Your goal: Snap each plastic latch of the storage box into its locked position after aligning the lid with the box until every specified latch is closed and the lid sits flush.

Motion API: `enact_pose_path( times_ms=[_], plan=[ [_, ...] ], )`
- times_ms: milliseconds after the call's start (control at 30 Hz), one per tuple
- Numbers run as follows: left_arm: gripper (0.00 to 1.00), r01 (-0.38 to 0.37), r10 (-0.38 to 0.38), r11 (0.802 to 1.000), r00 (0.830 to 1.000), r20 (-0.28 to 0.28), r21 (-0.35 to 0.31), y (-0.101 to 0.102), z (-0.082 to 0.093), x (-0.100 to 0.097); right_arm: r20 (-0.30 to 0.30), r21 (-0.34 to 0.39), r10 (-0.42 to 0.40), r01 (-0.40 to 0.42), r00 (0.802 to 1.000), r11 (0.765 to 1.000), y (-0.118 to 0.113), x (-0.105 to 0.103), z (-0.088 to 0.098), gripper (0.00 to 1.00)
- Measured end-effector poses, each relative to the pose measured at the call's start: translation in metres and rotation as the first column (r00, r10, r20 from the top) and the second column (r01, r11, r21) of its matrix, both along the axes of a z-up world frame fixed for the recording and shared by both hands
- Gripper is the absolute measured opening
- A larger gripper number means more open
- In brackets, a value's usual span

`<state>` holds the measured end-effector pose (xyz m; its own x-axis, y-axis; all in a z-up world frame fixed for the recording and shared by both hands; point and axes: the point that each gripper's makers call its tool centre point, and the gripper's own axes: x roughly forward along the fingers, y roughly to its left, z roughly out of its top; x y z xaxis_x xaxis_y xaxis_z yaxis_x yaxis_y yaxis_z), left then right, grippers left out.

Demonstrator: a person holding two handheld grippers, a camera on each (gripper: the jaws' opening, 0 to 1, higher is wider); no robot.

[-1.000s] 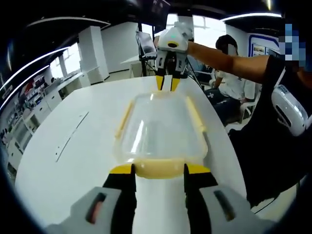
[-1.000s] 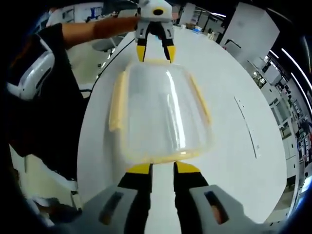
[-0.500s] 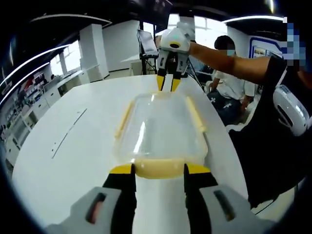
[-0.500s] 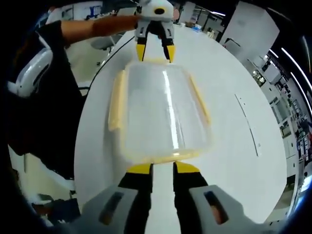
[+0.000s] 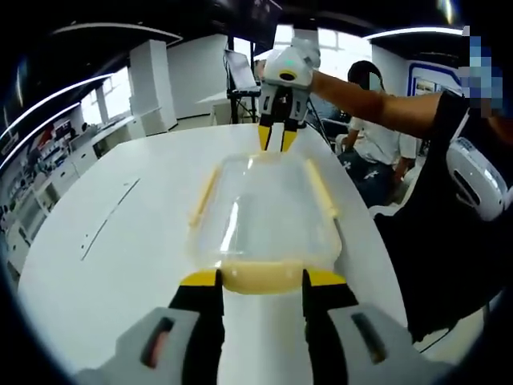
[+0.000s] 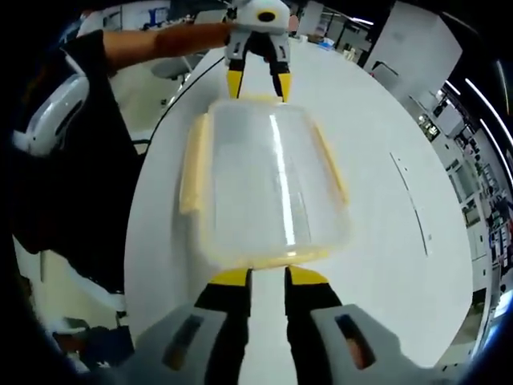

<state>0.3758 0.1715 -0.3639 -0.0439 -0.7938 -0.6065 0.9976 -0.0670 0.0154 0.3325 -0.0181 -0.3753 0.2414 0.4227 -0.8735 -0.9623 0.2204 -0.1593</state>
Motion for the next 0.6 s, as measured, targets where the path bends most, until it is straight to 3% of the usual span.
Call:
enact_pose_path(
  times_ms=[600],
  plan=[
    [0.35, -0.014, 0.014, 1.000, 1.000, -0.013, -0.001, 0.0014, -0.0069, 0.0031, -0.017, 0.043, -0.006, 0.006, 1.000, 0.999, 0.0012, -0.0019, -0.0090, 0.12]
  ],
)
